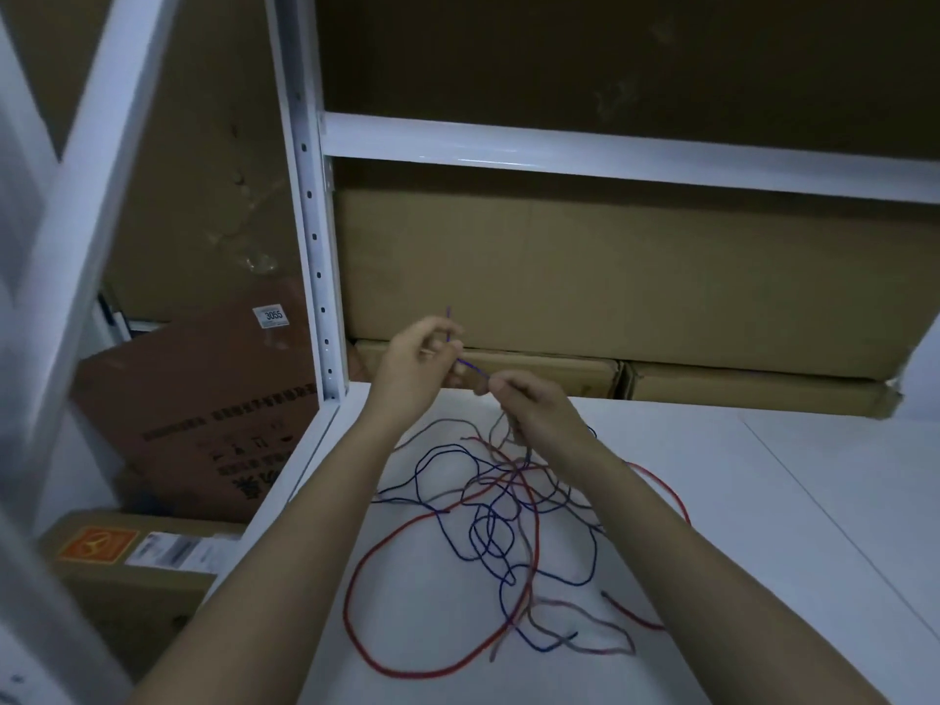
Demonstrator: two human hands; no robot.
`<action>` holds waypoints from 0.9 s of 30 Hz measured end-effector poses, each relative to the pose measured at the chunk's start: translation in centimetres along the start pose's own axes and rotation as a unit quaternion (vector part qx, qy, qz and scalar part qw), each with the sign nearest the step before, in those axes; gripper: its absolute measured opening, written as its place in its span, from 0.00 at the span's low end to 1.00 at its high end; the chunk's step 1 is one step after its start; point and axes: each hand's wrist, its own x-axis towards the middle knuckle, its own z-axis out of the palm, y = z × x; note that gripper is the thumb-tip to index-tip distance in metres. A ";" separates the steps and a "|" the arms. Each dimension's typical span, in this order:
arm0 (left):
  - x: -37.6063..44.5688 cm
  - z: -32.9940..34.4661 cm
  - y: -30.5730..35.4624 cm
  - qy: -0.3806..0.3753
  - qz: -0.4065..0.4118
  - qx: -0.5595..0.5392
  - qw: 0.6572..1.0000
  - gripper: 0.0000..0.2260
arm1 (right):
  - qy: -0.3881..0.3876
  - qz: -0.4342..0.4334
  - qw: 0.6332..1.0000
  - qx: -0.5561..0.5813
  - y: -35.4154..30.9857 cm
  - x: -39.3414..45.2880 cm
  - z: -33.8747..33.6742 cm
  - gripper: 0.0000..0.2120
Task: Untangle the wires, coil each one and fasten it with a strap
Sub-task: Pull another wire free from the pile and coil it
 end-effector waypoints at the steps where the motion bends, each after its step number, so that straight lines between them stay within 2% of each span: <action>1: 0.2 0.0 0.0 0.000 0.012 0.047 0.999 0.07 | 0.021 -0.028 0.999 -0.030 -0.2 0.4 -0.5 0.10; 4: 0.7 0.1 0.0 -0.036 0.029 0.186 0.981 0.16 | 0.066 -0.079 0.993 -0.053 -1.0 1.8 -2.0 0.10; 8: 0.9 0.9 0.8 -0.065 0.056 0.246 0.965 0.14 | 0.126 -0.149 0.979 -0.061 -2.1 3.7 -4.2 0.13; 10: 1.0 1.7 1.5 -0.066 0.050 0.189 0.978 0.15 | 0.151 -0.168 0.972 -0.070 -2.4 4.5 -5.3 0.13; 12: 0.9 2.6 2.6 -0.081 -0.011 0.032 0.996 0.15 | 0.180 -0.165 0.965 -0.093 -2.2 5.2 -6.5 0.10; 14: 0.9 3.4 3.5 -0.087 -0.053 -0.089 0.991 0.13 | 0.195 -0.133 0.965 -0.118 -1.4 5.7 -7.4 0.10; 17: 1.1 4.3 3.9 -0.098 -0.081 -0.146 0.981 0.13 | 0.133 -0.061 0.976 -0.159 0.5 5.4 -7.4 0.17; 19: 0.9 4.9 3.7 -0.115 -0.102 -0.211 0.965 0.13 | 0.038 -0.047 0.984 -0.168 1.8 4.4 -6.8 0.20; 22: 0.3 5.4 2.6 -0.099 -0.115 -0.281 0.947 0.10 | -0.077 -0.037 0.985 -0.149 3.3 2.6 -5.0 0.19; 27: -0.7 4.7 -0.6 -0.029 -0.123 -0.305 0.944 0.10 | -0.120 -0.053 0.975 -0.177 5.0 0.2 -2.3 0.13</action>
